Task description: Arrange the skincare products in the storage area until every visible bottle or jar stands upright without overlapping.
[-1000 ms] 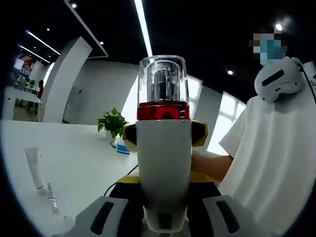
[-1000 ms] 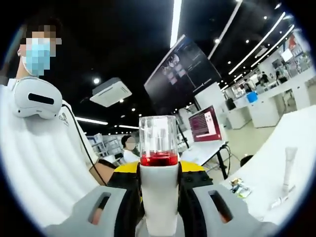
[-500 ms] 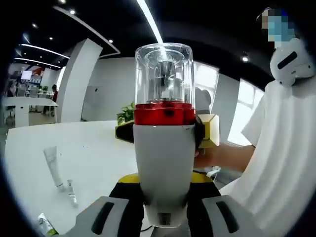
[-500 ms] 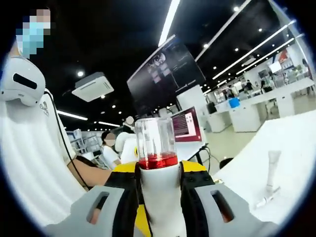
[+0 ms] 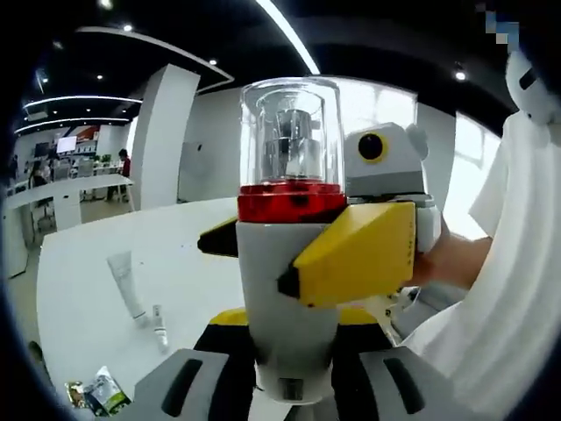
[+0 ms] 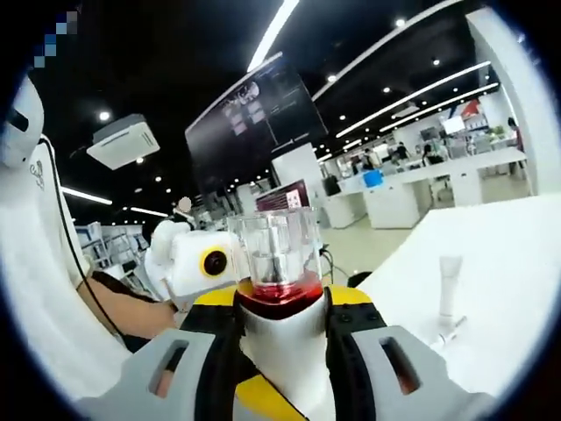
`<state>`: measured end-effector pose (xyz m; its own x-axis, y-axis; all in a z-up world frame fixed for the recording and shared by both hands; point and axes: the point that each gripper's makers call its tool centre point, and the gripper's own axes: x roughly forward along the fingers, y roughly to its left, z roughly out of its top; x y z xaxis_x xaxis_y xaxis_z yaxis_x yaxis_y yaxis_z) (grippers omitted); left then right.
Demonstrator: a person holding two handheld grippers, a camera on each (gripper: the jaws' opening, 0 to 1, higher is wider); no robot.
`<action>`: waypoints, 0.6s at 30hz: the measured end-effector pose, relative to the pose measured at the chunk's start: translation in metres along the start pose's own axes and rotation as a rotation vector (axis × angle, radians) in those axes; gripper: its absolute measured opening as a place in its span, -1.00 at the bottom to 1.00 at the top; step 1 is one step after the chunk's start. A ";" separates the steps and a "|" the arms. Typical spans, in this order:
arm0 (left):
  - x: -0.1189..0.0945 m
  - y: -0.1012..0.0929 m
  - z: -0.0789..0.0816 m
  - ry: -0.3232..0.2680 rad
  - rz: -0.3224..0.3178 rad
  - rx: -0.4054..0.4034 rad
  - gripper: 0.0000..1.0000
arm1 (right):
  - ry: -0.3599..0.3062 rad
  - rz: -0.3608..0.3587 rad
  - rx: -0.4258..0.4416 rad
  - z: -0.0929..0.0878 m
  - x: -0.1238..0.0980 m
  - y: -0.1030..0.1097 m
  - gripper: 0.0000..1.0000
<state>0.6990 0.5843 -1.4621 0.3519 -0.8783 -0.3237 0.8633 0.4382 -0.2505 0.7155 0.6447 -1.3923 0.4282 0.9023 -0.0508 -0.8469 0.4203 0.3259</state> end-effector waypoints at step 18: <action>0.009 -0.005 -0.010 0.048 0.108 0.089 -0.36 | -0.017 -0.143 -0.066 -0.009 -0.016 -0.006 -0.33</action>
<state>0.6945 0.5762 -1.4728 0.4284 -0.8160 -0.3882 0.8508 0.5089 -0.1309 0.7114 0.6288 -1.4016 0.5505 0.8313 -0.0765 -0.7956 0.5502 0.2536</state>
